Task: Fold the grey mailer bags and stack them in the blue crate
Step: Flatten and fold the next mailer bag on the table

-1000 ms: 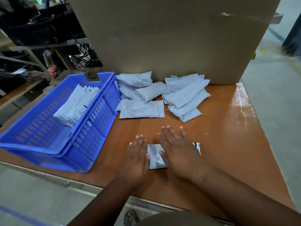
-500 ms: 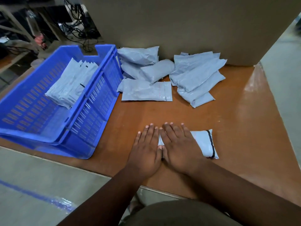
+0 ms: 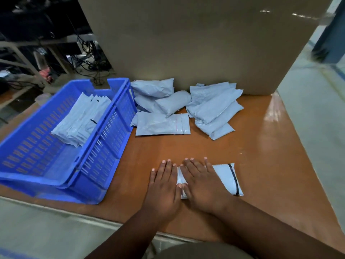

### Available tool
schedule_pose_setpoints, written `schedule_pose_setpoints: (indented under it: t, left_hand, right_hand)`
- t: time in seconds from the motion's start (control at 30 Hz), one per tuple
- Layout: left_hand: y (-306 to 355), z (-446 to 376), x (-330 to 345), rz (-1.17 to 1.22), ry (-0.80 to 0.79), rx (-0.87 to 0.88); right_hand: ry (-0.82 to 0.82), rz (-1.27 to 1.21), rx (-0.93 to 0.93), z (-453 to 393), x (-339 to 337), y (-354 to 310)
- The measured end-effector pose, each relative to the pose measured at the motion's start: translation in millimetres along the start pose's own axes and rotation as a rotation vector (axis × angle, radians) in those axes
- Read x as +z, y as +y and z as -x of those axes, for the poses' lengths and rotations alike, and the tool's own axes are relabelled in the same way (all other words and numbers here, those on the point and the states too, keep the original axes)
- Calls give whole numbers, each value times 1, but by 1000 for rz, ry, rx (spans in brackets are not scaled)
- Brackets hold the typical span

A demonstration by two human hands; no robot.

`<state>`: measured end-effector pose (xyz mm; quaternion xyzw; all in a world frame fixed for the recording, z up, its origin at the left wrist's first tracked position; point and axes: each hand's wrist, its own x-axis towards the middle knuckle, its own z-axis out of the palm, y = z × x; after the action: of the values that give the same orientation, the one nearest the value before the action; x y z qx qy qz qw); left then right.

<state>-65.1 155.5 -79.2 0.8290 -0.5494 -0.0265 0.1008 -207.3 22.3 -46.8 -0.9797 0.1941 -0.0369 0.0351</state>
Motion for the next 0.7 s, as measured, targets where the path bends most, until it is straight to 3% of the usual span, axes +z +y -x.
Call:
schedule_pose_setpoints:
  t: [0.1, 0.23, 0.33, 0.7]
  left_hand:
    - [10, -10, -9, 27, 75, 71]
    - [44, -32, -18, -14, 16, 162]
    - [58, -37, -7, -74, -50, 160]
    - [59, -35, 4, -94, 6, 155]
  right_hand:
    - [72, 20, 36, 4, -22, 13]
    - [58, 43, 110, 11, -29, 38]
    - [7, 21, 125, 23, -10, 51]
    - [44, -50, 135, 28, 5, 58]
